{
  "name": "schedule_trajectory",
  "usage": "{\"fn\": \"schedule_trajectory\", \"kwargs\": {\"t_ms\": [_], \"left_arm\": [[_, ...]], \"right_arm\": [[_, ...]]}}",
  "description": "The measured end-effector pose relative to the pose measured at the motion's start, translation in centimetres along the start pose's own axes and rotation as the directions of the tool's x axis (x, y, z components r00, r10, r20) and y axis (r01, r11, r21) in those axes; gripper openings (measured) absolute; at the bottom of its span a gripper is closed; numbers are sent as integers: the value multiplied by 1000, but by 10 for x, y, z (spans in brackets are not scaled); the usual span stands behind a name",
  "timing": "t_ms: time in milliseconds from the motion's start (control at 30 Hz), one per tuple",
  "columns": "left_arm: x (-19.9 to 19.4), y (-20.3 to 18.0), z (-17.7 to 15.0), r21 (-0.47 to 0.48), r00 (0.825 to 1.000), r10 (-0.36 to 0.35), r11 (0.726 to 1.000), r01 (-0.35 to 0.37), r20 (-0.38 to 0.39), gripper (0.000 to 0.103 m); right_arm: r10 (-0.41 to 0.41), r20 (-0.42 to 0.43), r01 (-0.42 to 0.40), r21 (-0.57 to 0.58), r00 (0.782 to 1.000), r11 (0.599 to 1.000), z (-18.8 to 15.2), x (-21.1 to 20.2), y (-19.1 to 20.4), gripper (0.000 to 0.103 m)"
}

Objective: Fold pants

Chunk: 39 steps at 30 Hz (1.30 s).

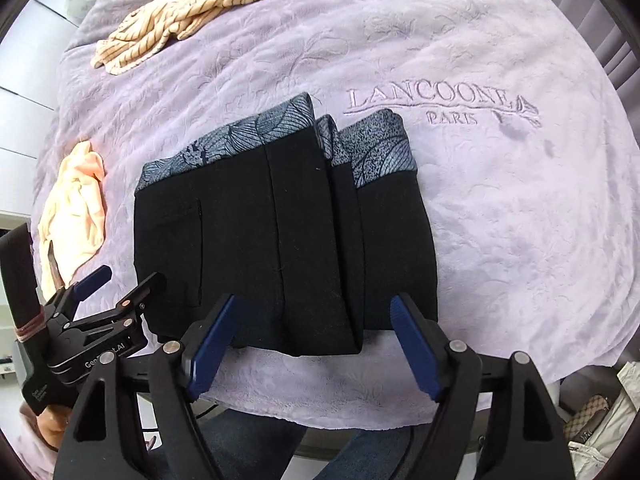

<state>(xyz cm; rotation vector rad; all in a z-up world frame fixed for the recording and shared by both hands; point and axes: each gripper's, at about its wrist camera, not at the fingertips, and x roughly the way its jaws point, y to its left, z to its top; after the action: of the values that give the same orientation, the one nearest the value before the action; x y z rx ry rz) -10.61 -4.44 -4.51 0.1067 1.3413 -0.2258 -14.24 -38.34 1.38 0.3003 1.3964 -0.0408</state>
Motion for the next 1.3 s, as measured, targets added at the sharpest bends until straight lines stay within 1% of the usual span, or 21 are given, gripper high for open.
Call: {"fn": "schedule_trajectory", "kwargs": {"t_ms": [100, 200, 267, 333, 500, 633, 833, 933, 1033, 1300], "left_arm": [[-7, -5, -1, -10, 1000, 2, 1000, -2, 15, 102], [-17, -14, -6, 1, 999, 28, 1000, -28, 31, 102], [-22, -19, -12, 0, 999, 42, 999, -42, 19, 102], [-27, -27, -18, -3, 999, 35, 999, -35, 6, 102], [-35, -42, -33, -7, 999, 50, 999, -50, -5, 102], [-45, -44, -42, -20, 998, 61, 998, -61, -5, 102], [-58, -34, -45, -58, 996, 87, 995, -87, 4, 102], [-62, -32, -47, -66, 996, 88, 994, -87, 7, 102], [-64, -33, -46, -66, 996, 89, 994, -88, 13, 102], [-66, -44, -47, -56, 996, 88, 995, -88, 12, 102]], "right_arm": [[-9, 16, 10, -25, 1000, 1000, -3, -3, 5, 82], [-33, 28, 35, -58, 999, 998, -7, -4, 10, 83], [-55, 20, 56, -78, 998, 995, -11, -4, 9, 83], [-76, 12, 77, -66, 997, 995, -17, -7, 2, 83], [-72, 26, 73, -59, 997, 996, -31, -18, -9, 83], [-61, 32, 63, -74, 998, 995, -34, -23, -10, 83], [-46, 34, 49, -97, 998, 994, -36, -29, -5, 83], [-42, 33, 45, -99, 999, 994, -36, -30, -3, 83], [-35, 32, 38, -103, 999, 994, -37, -32, -1, 83], [-48, 38, 52, -106, 998, 993, -39, -39, -4, 83]]}}
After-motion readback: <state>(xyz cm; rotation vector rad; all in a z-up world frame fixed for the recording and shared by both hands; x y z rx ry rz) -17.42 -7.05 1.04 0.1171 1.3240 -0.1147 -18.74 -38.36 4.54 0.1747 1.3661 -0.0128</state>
